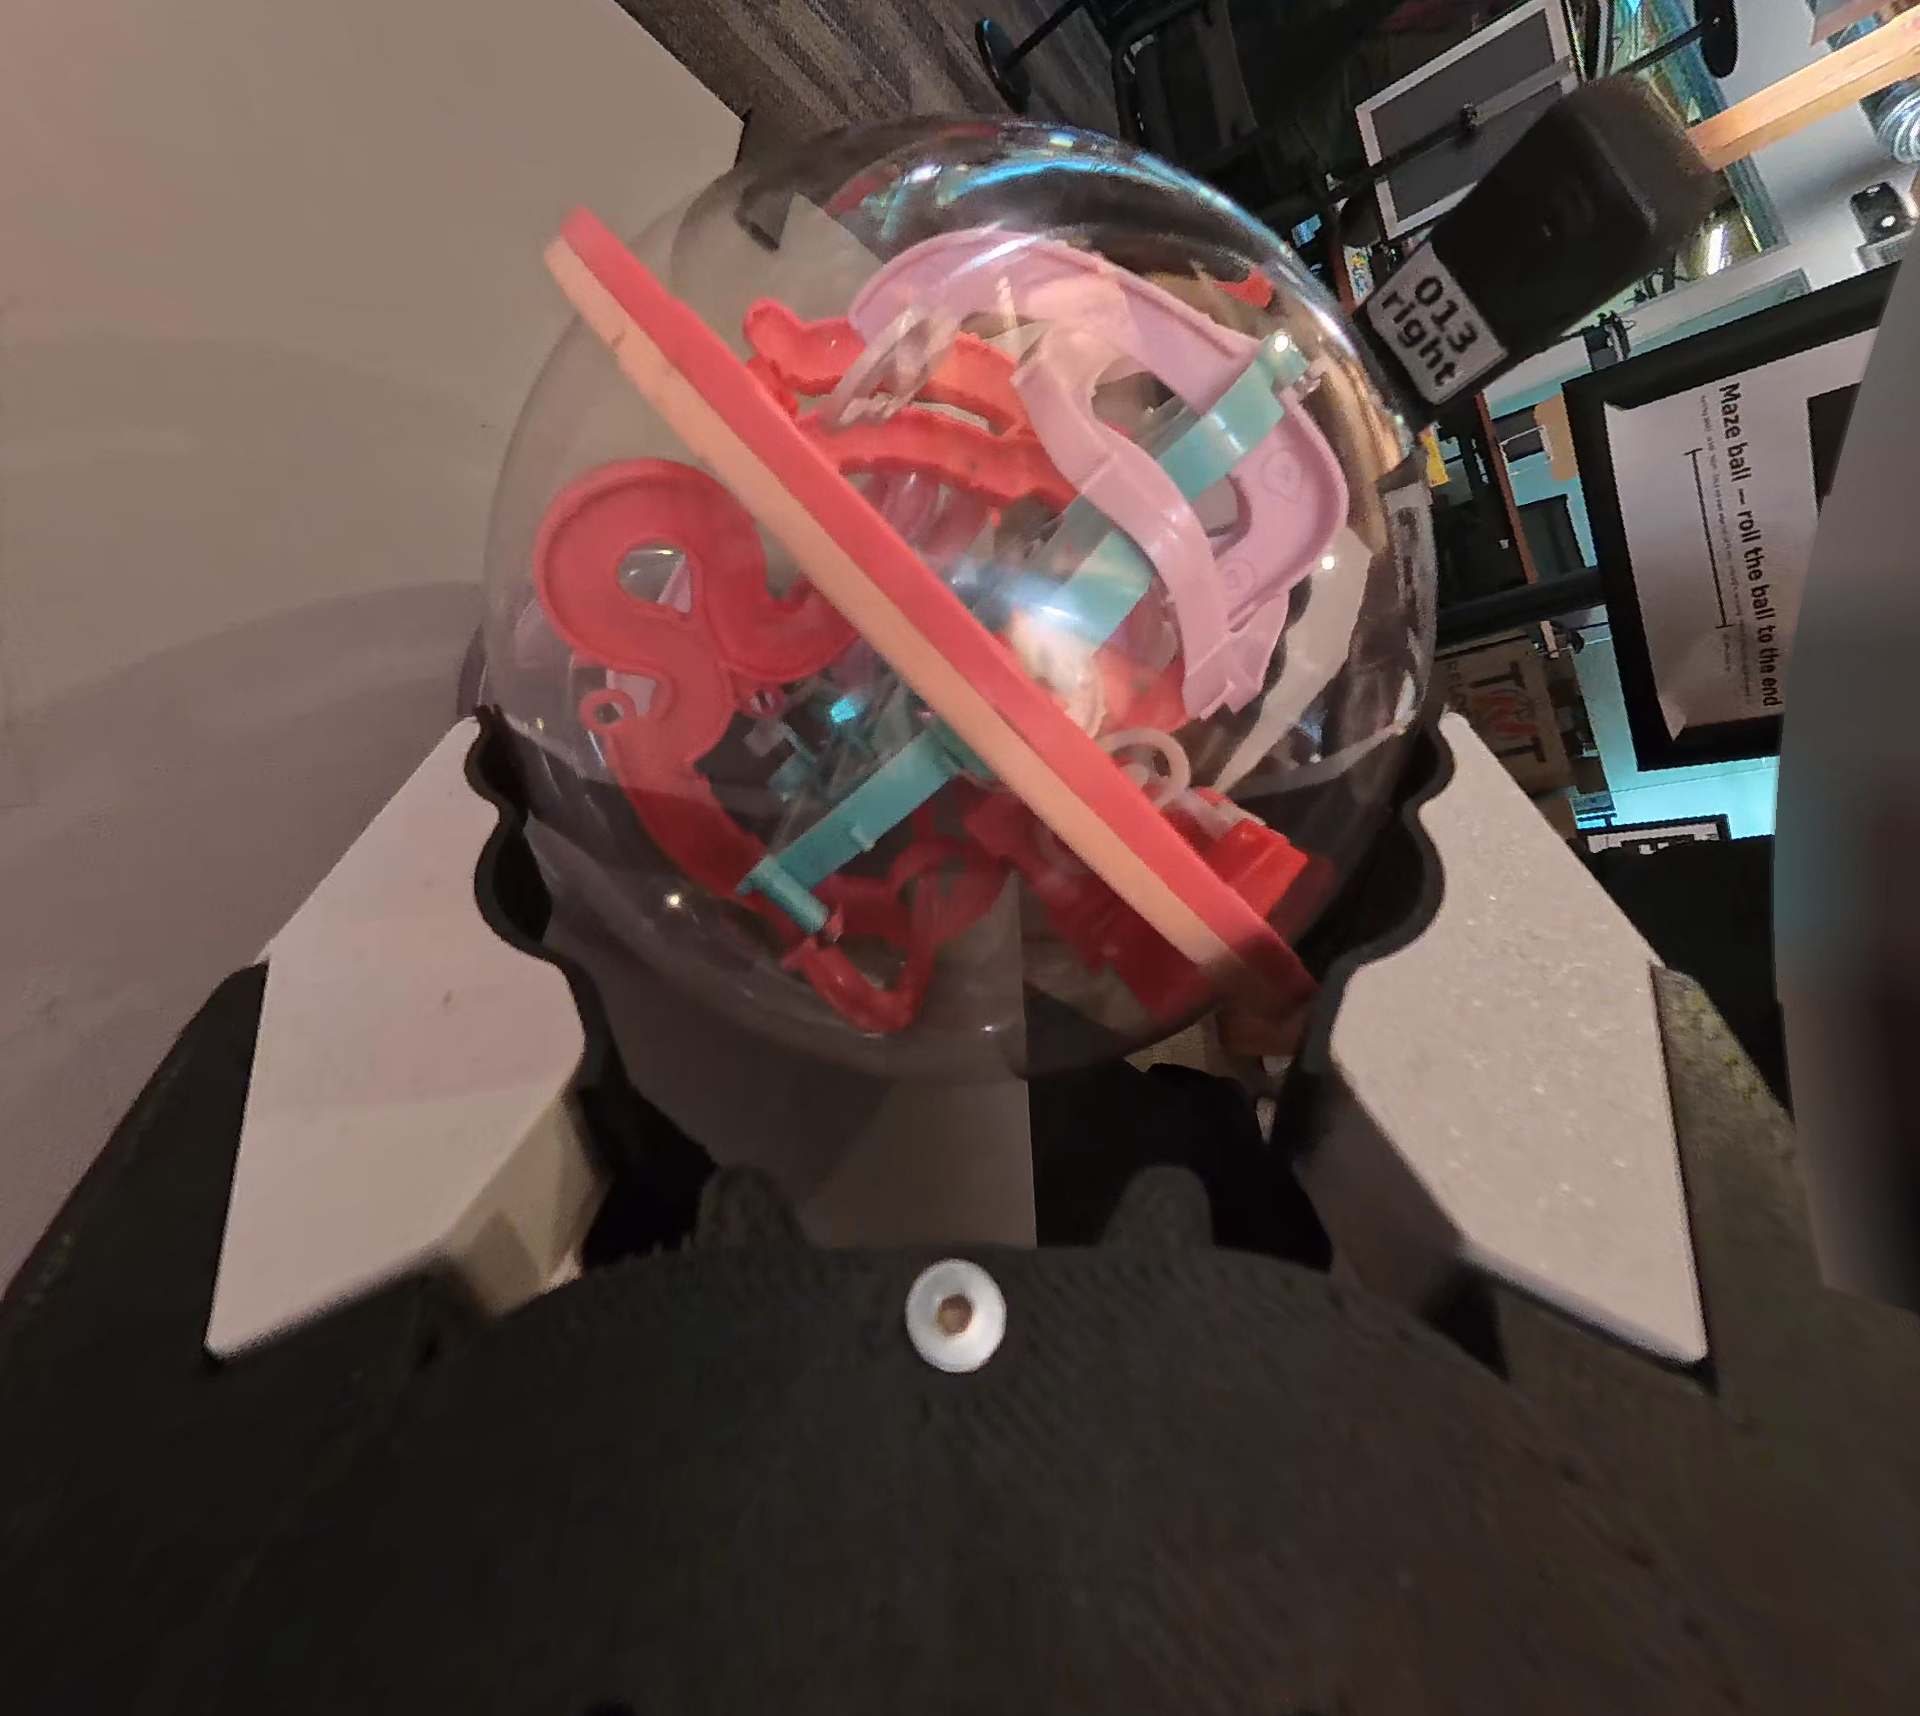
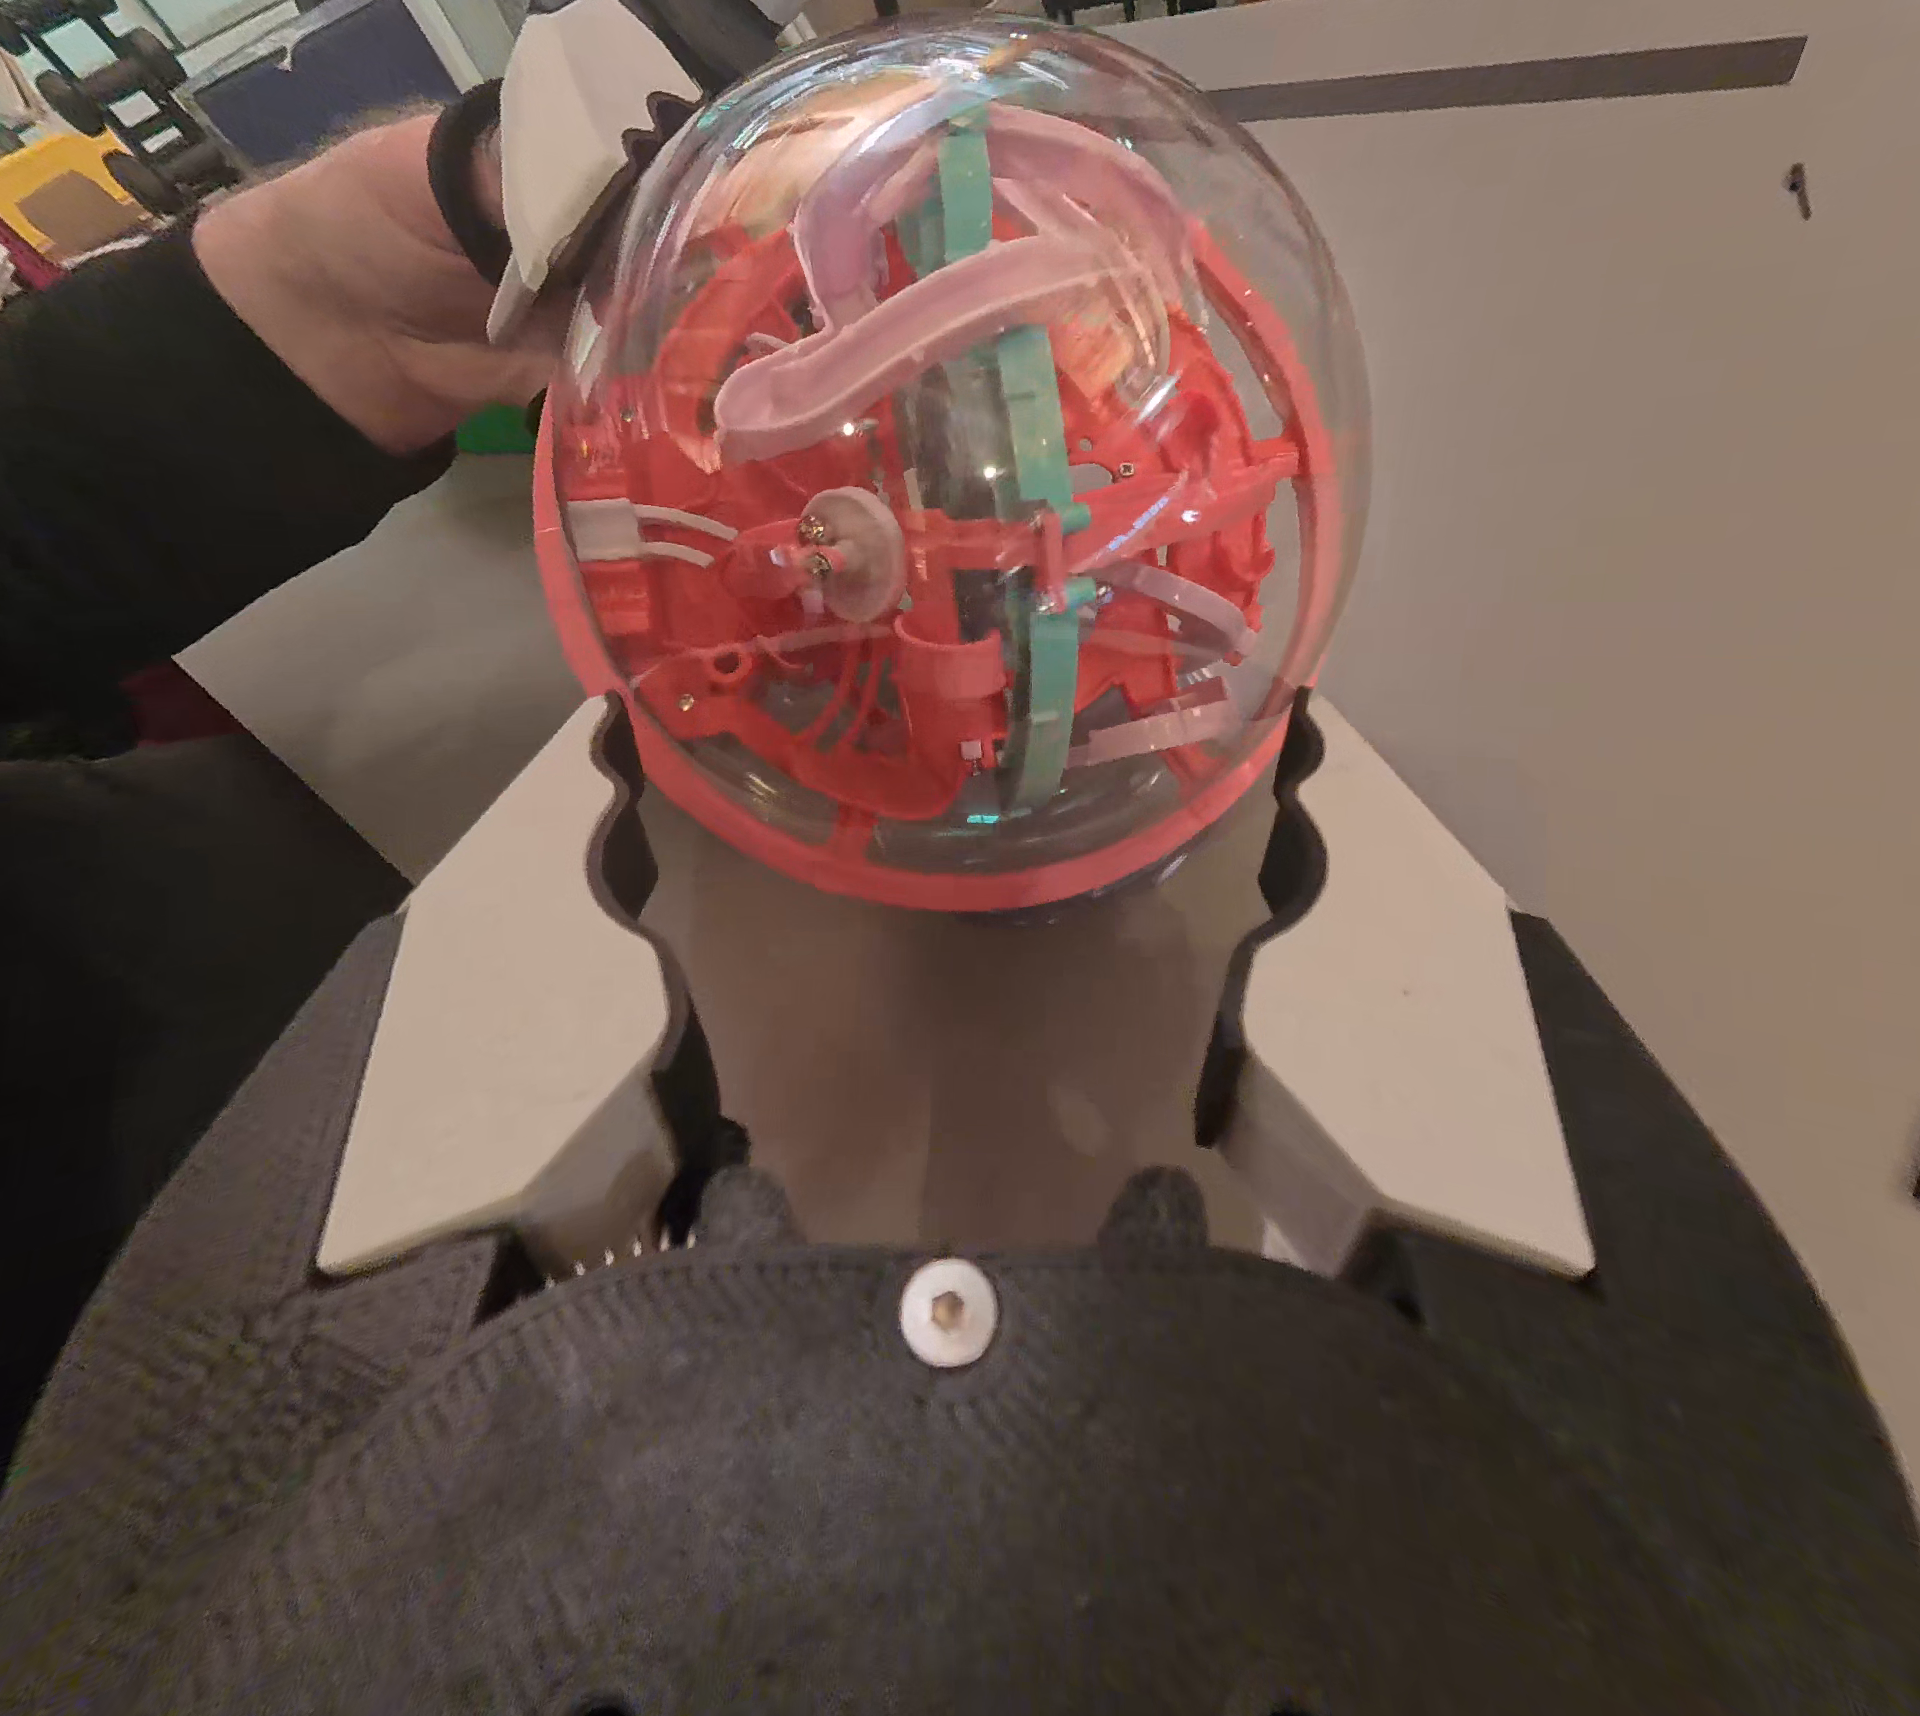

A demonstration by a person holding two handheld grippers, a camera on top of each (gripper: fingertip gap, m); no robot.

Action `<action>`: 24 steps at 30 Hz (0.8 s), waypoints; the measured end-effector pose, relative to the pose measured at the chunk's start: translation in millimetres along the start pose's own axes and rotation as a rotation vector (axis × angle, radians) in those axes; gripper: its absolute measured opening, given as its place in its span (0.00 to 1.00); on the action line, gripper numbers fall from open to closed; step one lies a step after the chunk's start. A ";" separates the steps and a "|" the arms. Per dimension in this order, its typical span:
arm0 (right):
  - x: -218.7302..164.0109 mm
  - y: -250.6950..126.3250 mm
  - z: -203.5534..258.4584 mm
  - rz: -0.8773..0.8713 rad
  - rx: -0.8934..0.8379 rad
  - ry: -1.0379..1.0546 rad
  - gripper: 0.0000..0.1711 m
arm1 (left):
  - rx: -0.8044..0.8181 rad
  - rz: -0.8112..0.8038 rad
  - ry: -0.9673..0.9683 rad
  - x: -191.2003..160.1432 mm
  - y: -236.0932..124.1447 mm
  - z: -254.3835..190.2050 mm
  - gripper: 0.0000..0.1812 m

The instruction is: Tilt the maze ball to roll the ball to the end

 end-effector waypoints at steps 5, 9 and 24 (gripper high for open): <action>-3.6 2.7 5.8 -0.009 0.003 -0.064 0.78 | -0.005 -0.010 -0.002 -0.9 0.3 0.5 0.87; -8.8 8.2 9.1 0.015 -0.052 -0.168 0.83 | -0.008 -0.006 -0.011 -1.1 1.0 0.7 0.87; -8.9 5.8 4.8 -0.006 -0.089 -0.171 0.77 | -0.037 -0.011 -0.065 -1.7 4.2 0.9 0.87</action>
Point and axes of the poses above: each gripper's, where its closed fingertips meet, y out along the fingers, x out of its top, z = x × y across the jaws, the point moved 7 cm from there along -y, back along the fingers, and after that the axes turned 1 degree about y, right-handed, at the moved point
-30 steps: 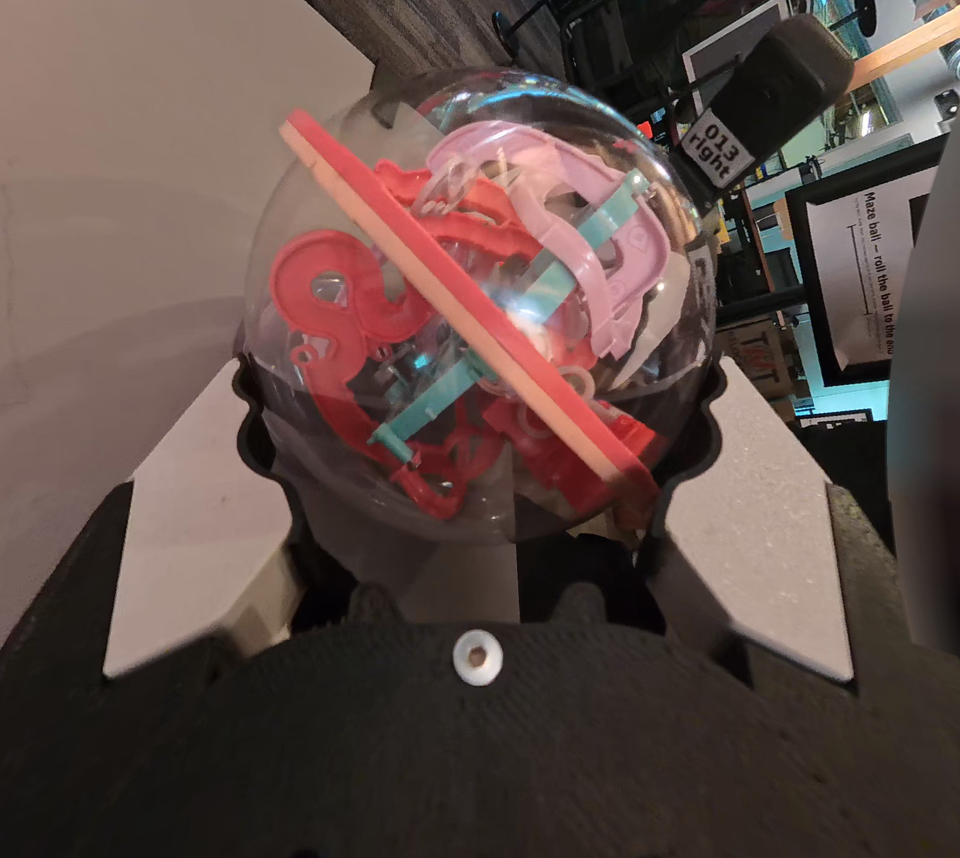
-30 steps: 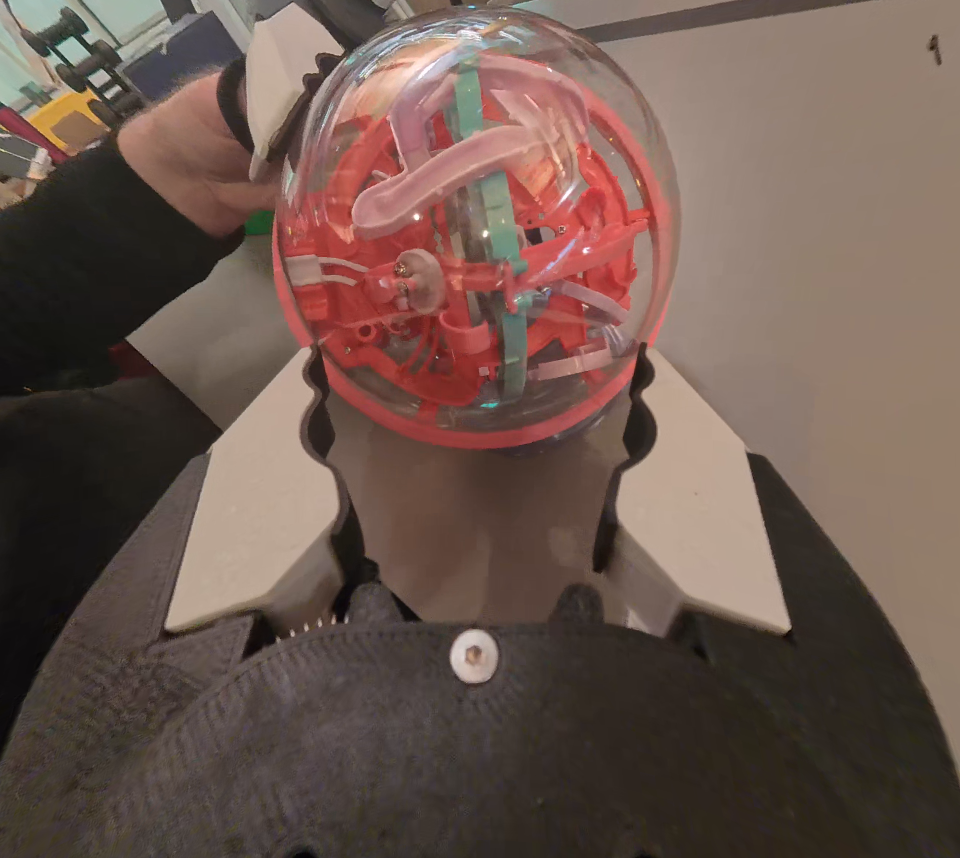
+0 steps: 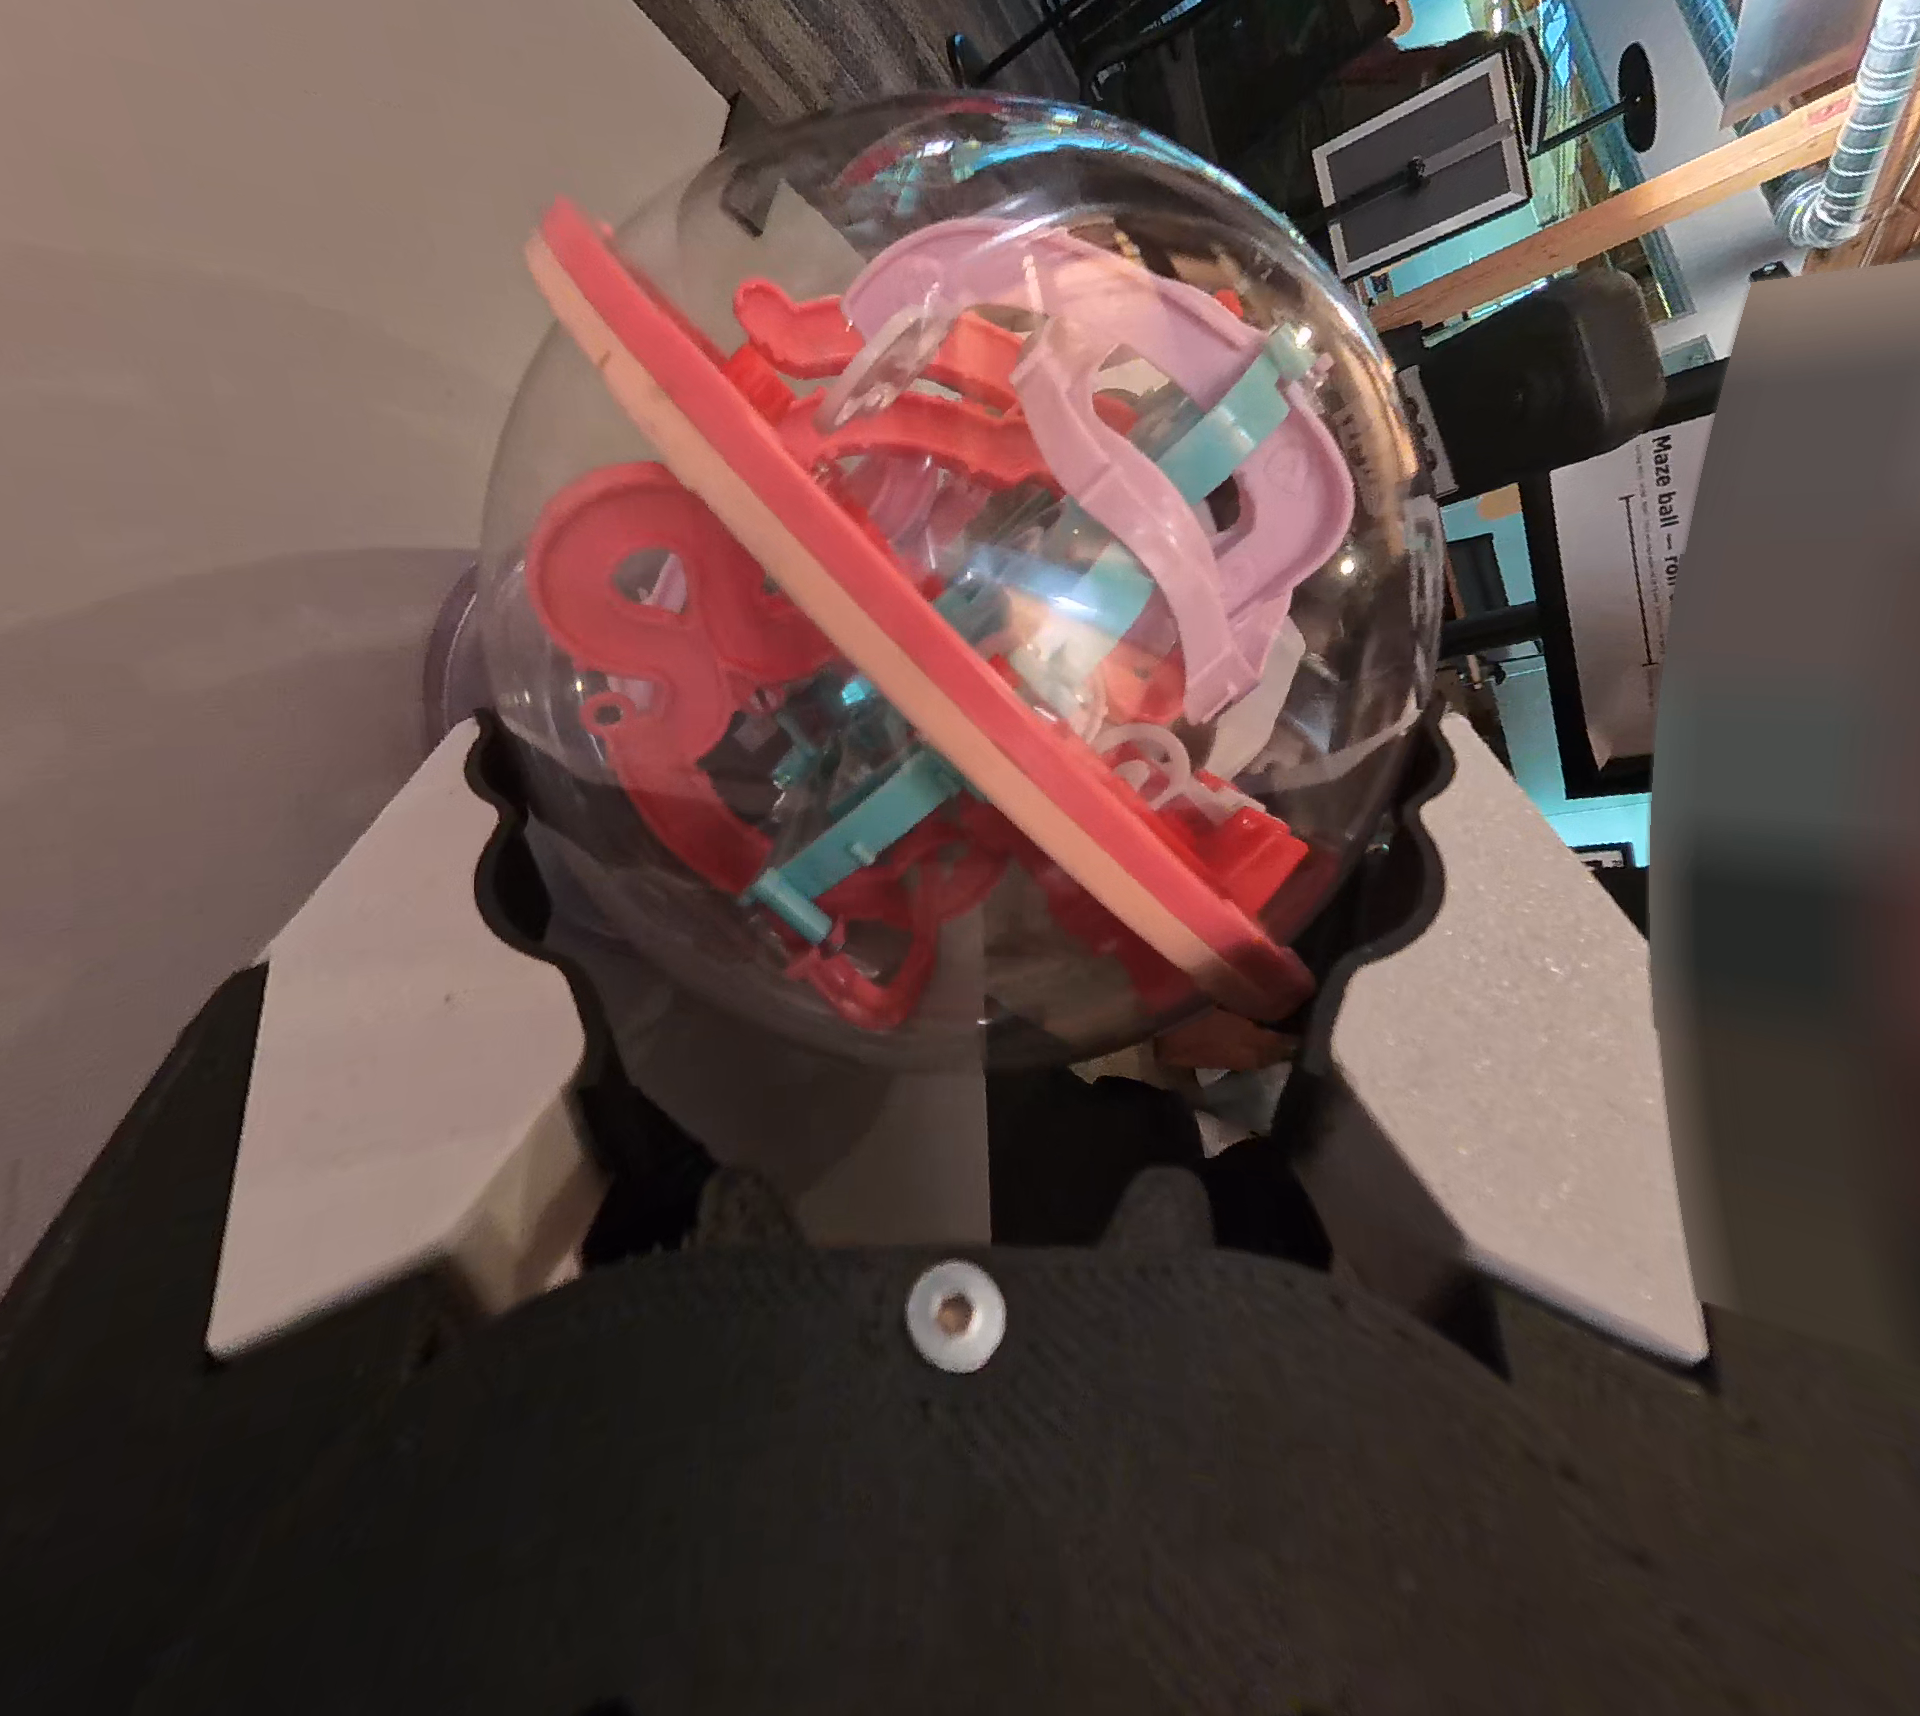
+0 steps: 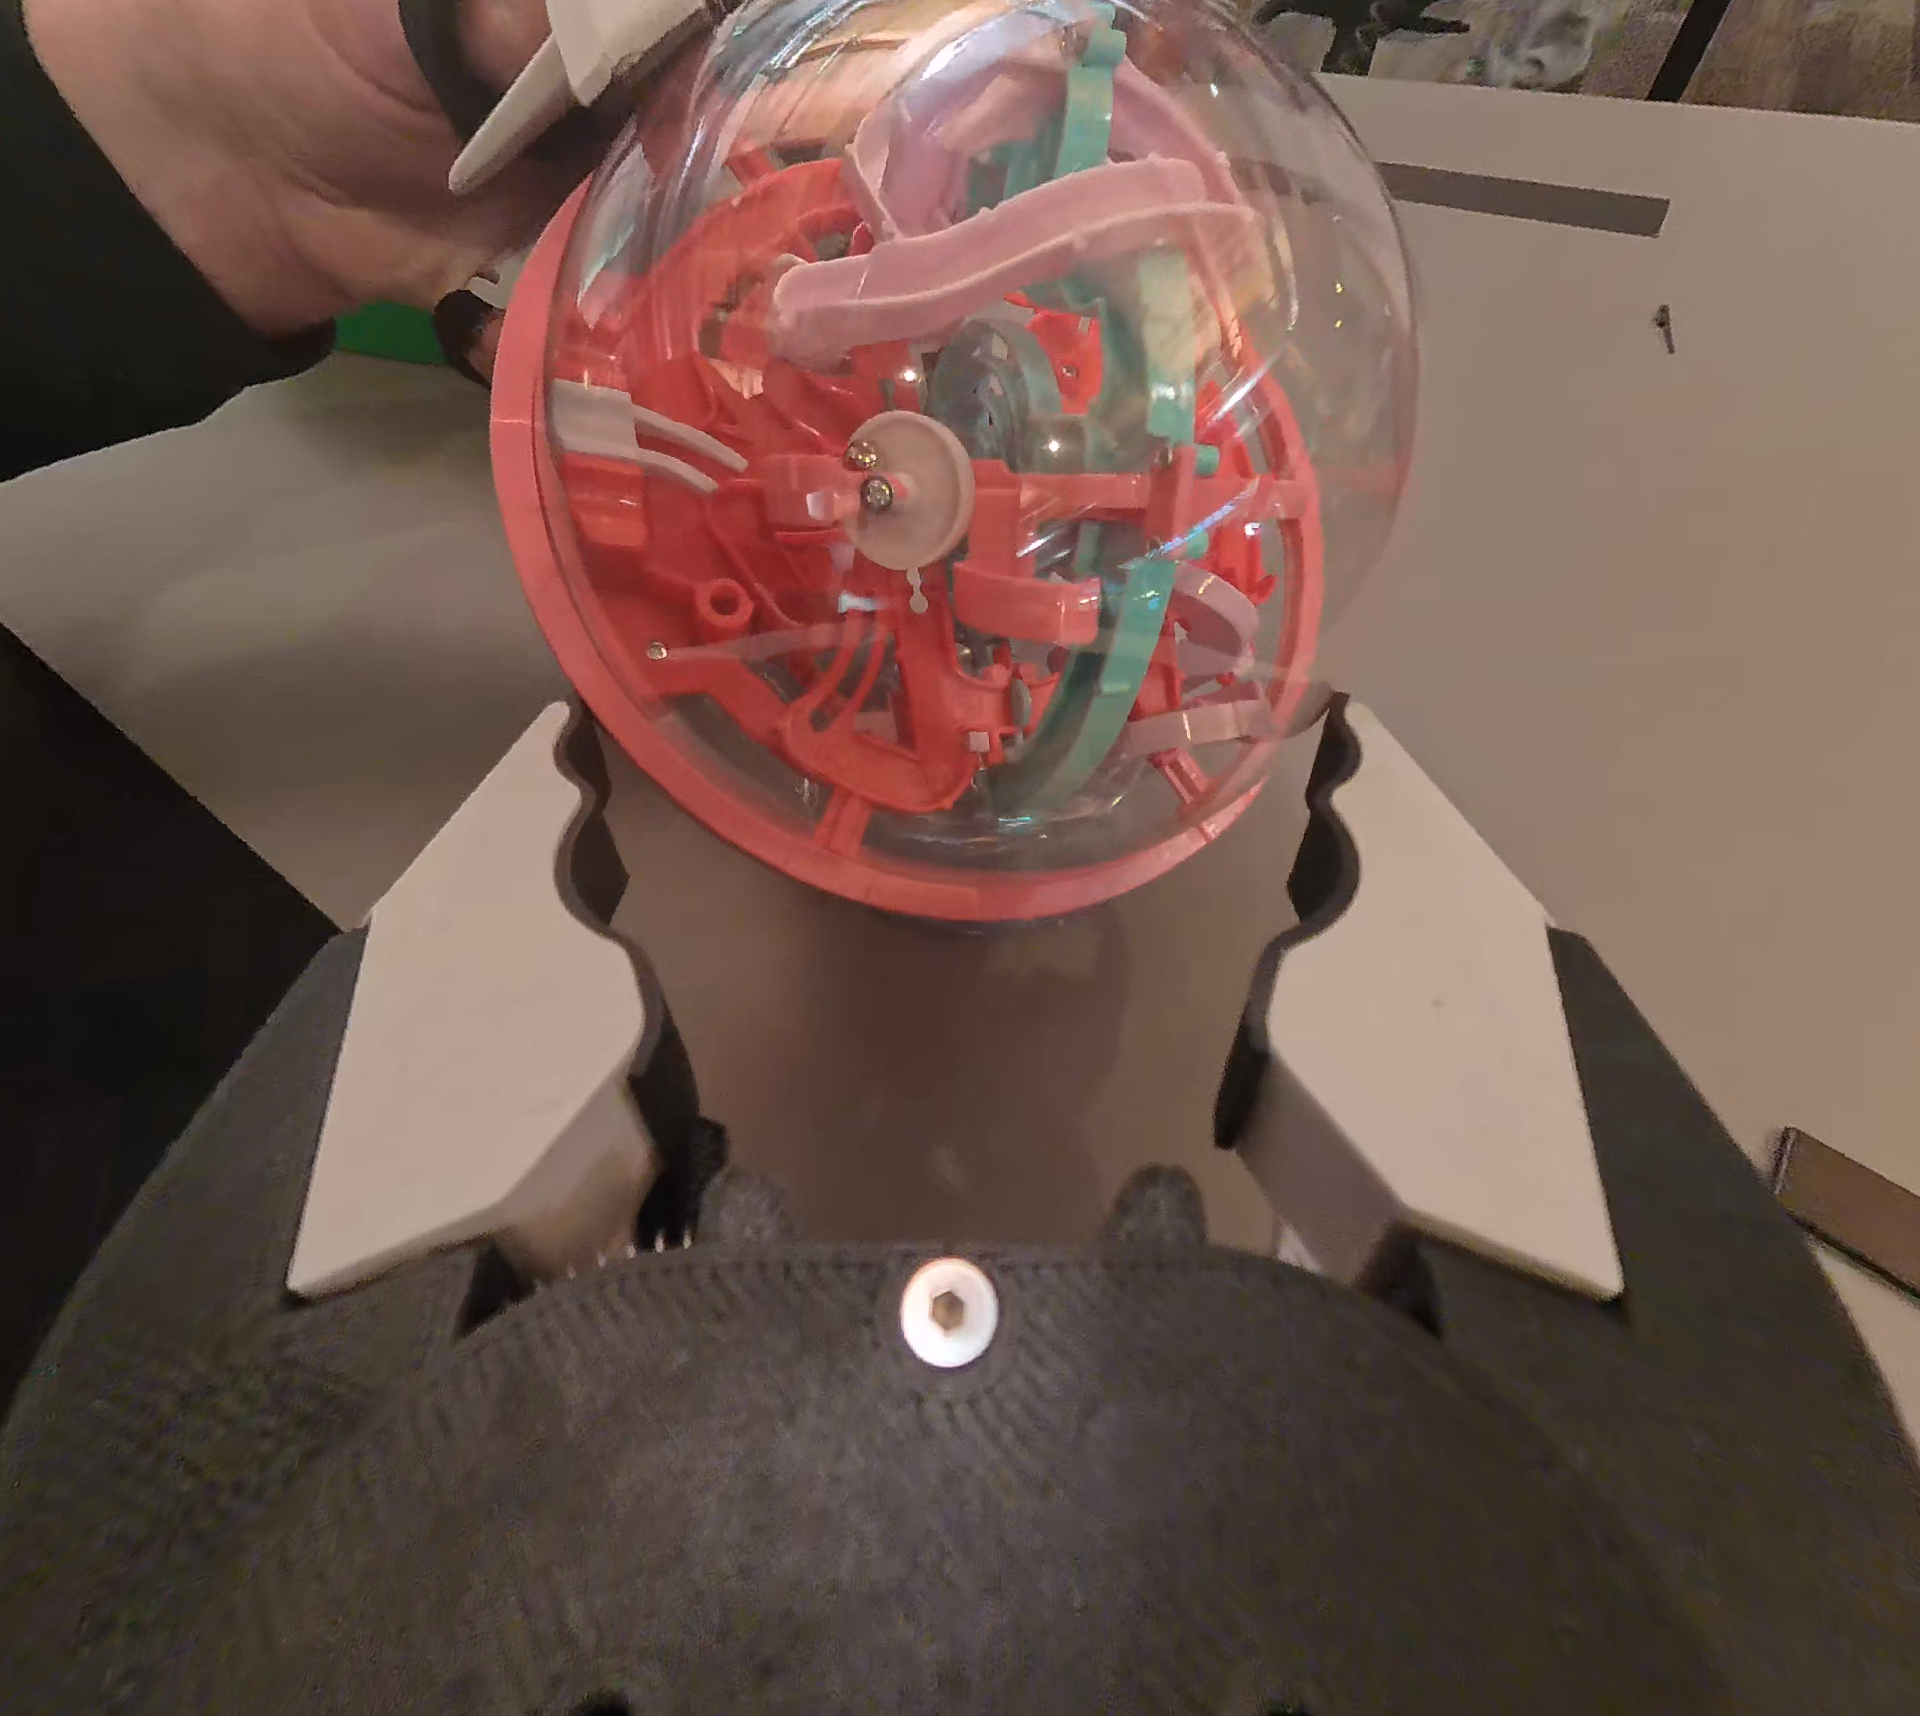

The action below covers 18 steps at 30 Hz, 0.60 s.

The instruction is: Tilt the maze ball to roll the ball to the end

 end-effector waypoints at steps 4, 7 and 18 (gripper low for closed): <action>-1.0 -1.7 -0.5 -0.003 0.004 0.002 0.77 | 0.011 -0.015 0.031 1.3 1.8 -1.4 0.87; -1.5 -2.4 -0.3 -0.016 0.007 0.007 0.77 | 0.008 -0.012 0.041 0.9 2.1 -1.6 0.87; -1.1 -5.2 1.4 -0.044 0.026 0.016 0.76 | 0.042 0.043 0.140 -5.2 1.7 -4.7 0.87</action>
Point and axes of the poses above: each gripper's, where its closed fingertips meet, y out along the fingers, x out of its top, z = x × y across the jaws, the point moved 7 cm from there along -y, back along the fingers, and after that the axes turned 1 degree about y, right-handed, at the moved point
